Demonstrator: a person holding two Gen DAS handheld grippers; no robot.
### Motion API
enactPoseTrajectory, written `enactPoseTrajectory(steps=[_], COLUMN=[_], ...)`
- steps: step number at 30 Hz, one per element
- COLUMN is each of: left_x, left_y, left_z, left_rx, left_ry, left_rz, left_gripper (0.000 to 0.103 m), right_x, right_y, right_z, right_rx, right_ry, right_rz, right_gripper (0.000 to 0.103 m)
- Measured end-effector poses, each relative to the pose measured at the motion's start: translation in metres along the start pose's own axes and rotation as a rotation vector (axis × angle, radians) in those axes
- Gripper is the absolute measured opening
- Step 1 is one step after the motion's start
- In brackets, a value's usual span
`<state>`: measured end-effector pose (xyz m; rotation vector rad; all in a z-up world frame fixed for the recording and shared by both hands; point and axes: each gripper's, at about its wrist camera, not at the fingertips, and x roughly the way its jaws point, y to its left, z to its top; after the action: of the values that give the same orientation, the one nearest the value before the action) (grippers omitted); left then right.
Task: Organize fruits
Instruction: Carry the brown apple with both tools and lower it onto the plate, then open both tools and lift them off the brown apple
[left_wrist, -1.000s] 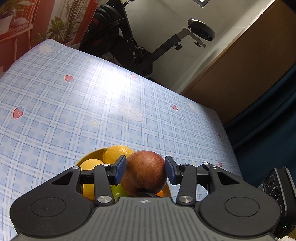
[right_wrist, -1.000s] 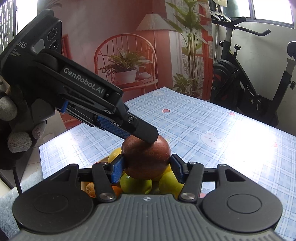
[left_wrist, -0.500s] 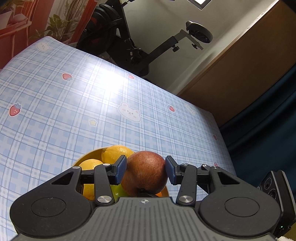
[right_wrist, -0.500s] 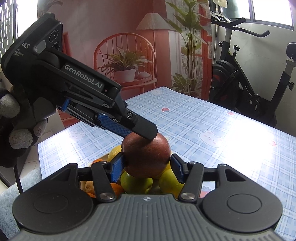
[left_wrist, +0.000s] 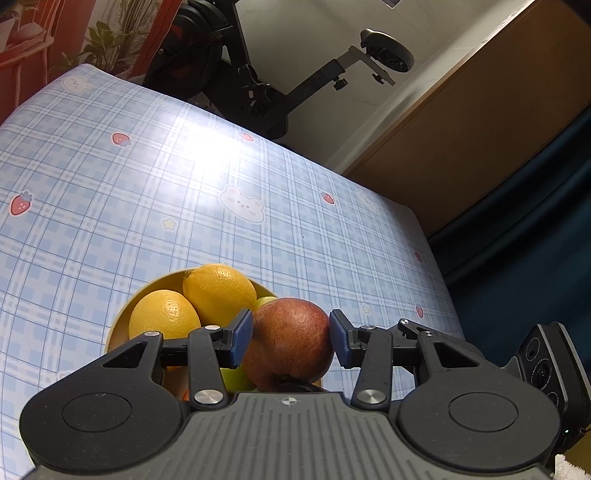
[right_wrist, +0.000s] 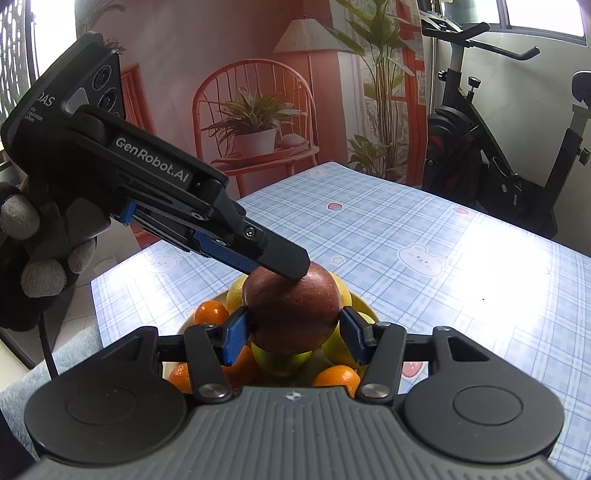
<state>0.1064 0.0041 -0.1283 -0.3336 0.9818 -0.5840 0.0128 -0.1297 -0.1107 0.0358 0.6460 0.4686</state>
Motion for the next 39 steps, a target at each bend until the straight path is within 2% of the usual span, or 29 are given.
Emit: enactPoseTrajectory(steps=[5, 10, 14, 18, 23, 28, 34, 39], left_x=[-0.005, -0.028, -0.047, -0.056, -0.052, -0.046, -0.041, -0.047], left_y=[-0.003, 0.007, 0.019, 0.032, 0.041, 0.04, 0.038, 0.041], left_z=[-0.008, -0.01, -0.01, -0.016, -0.024, -0.023, -0.022, -0.02], left_rx=[0.009, -0.012, -0.042, -0.065, -0.076, -0.077, -0.071, -0.078], left_ry=[0.002, -0.033, -0.059, -0.051, -0.017, -0.002, -0.004, -0.027], left_rz=[0.007, 0.028, 0.062, 0.091, 0.107, 0.081, 0.099, 0.117], left_gripper=[0.047, 0.047, 0.048, 0.048, 0.048, 0.046, 0.047, 0.046], right_x=[-0.006, -0.001, 0.01, 0.023, 0.036, 0.039, 0.034, 0.032], right_y=[0.006, 0.016, 0.029, 0.039, 0.043, 0.032, 0.024, 0.021], right_z=[-0.002, 0.006, 0.014, 0.012, 0.005, 0.0, -0.004, -0.005], right_rx=[-0.001, -0.025, -0.045, -0.059, -0.069, -0.034, 0.003, 0.031], right_ry=[0.002, -0.014, -0.024, -0.001, 0.048, 0.066, 0.052, 0.047], right_rz=[0.006, 0.03, 0.069, 0.101, 0.113, 0.094, 0.093, 0.085], right_gripper=[0.056, 0.056, 0.056, 0.056, 0.056, 0.056, 0.057, 0.061])
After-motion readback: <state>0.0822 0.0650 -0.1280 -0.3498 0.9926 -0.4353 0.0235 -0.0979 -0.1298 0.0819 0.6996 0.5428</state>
